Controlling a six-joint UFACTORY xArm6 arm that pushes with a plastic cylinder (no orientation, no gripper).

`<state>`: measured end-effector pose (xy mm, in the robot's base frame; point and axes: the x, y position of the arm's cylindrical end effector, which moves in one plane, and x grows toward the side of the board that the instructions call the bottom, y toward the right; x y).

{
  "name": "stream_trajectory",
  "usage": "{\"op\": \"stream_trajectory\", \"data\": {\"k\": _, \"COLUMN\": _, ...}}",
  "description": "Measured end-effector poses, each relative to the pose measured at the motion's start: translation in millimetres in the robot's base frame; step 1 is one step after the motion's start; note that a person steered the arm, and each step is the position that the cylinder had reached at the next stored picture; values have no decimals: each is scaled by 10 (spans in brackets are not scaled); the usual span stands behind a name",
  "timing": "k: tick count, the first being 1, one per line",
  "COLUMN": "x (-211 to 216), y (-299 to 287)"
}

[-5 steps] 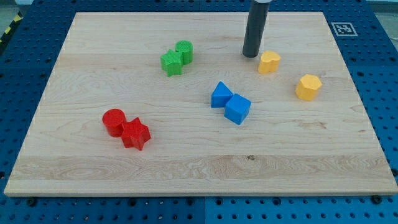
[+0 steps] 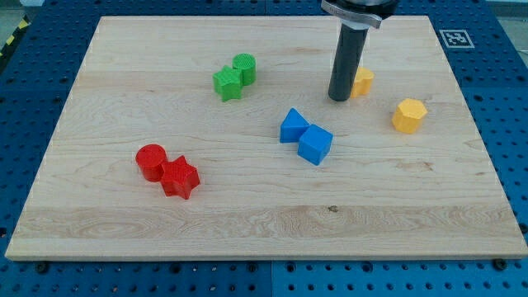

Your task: Place the heart diagonally to the hexagon

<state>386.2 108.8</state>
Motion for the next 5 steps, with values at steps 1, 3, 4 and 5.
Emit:
{"op": "stream_trajectory", "data": {"k": 1, "x": 0, "y": 0}}
{"op": "stream_trajectory", "data": {"k": 3, "x": -52, "y": 0}}
{"op": "stream_trajectory", "data": {"k": 4, "x": -52, "y": 0}}
{"op": "stream_trajectory", "data": {"k": 5, "x": -52, "y": -28}}
